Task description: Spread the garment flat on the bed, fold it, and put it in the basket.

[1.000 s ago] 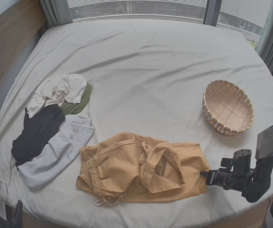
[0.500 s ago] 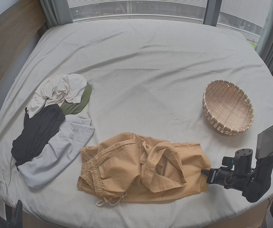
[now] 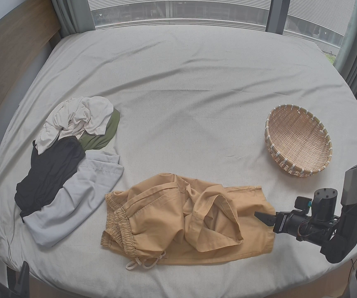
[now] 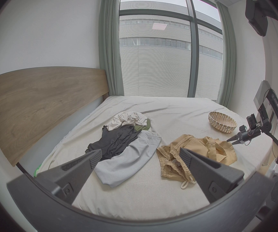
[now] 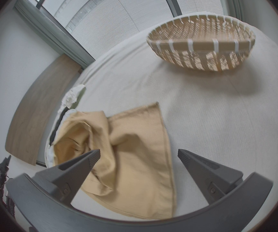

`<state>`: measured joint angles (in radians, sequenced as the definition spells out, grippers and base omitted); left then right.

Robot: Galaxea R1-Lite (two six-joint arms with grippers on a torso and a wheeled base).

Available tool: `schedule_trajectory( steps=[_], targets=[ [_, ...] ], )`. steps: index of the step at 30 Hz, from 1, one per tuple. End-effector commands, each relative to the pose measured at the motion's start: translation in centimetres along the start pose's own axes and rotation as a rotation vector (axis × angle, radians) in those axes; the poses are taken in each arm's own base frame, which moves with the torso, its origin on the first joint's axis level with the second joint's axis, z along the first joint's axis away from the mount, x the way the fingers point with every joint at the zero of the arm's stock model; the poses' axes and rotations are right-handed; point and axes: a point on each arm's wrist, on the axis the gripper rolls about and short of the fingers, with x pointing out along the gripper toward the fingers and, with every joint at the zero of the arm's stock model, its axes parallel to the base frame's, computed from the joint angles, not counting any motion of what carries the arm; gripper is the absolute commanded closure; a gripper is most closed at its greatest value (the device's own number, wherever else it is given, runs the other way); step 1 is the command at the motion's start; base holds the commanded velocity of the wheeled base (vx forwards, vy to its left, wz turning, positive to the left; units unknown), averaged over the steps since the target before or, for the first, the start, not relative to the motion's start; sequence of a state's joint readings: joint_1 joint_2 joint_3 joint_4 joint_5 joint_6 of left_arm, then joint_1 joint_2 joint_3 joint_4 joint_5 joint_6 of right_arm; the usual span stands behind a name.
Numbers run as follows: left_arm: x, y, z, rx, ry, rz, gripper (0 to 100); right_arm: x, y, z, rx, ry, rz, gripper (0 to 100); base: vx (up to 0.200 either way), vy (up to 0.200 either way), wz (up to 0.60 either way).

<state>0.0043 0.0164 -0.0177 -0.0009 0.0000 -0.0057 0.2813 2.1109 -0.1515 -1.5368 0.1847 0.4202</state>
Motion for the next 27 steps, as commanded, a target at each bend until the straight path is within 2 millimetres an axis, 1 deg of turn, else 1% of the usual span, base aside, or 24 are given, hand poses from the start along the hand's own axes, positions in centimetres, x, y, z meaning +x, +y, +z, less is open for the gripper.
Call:
schedule_trajectory(
  steps=[1, 4, 5, 6, 7, 10, 13, 15, 16, 17, 20, 24, 27],
  targets=[
    [0.0, 0.0, -0.5, 0.007, 0.004, -0.013, 0, -4.0, 5.6, 3.4, -0.026, -0.173, 0.248, 0, 0.0, 0.0, 0.0],
    [0.0, 0.0, -0.5, 0.01, 0.002, -0.018, 0, -3.9, 7.1, 2.7, -0.028, -0.127, 0.331, 0, 0.0, 0.0, 0.0],
    [0.0, 0.0, -0.5, 0.01, 0.002, -0.018, 0, -3.9, 7.1, 2.7, -0.028, -0.127, 0.331, 0, 0.0, 0.0, 0.0],
    [0.0, 0.0, -0.5, 0.009, 0.002, -0.018, 0, -3.6, 7.5, 2.2, -0.031, -0.1, 0.358, 0, 0.0, 0.0, 0.0],
    [0.0, 0.0, -0.5, 0.01, 0.004, -0.018, 0, -2.8, 8.1, 1.6, -0.028, -0.061, 0.388, 0, 0.0, 0.0, 0.0],
    [0.0, 0.0, -0.5, 0.015, 0.005, -0.018, 0, -0.5, 9.3, 0.8, -0.011, -0.02, 0.424, 0, 0.0, 0.0, 0.0],
    [0.0, 0.0, -0.5, 0.015, 0.004, -0.02, 0, 1.8, 9.5, 0.0, 0.012, 0.013, 0.421, 0, 0.0, 0.0, 0.0],
    [0.0, 0.0, -0.5, 0.012, 0.004, -0.02, 0, 3.0, 9.9, -0.9, 0.018, 0.043, 0.43, 0, 0.0, 0.0, 0.0],
    [0.0, 0.0, -0.5, 0.012, 0.004, -0.02, 0, 3.0, 9.9, -0.9, 0.018, 0.043, 0.43, 0, 0.0, 0.0, 0.0],
    [0.0, 0.0, -0.5, 0.012, 0.004, -0.02, 0, 3.6, 10.4, -1.4, 0.013, 0.06, 0.443, 0, 0.0, 0.0, 0.0],
    [0.0, 0.0, -0.5, 0.006, 0.004, -0.02, 0, 4.4, 11.3, -2.5, 0.002, 0.091, 0.463, 0, 0.0, 0.0, 0.0],
    [0.0, 0.0, -0.5, 0.004, 0.005, -0.02, 0, 5.8, 11.4, -3.9, -0.003, 0.12, 0.454, 0, 0.0, 0.0, 0.0],
    [0.0, 0.0, -0.5, 0.004, 0.004, -0.018, 0, 6.2, 11.3, -4.3, -0.003, 0.127, 0.448, 0, 0.0, 0.0, 0.0]
  ],
)
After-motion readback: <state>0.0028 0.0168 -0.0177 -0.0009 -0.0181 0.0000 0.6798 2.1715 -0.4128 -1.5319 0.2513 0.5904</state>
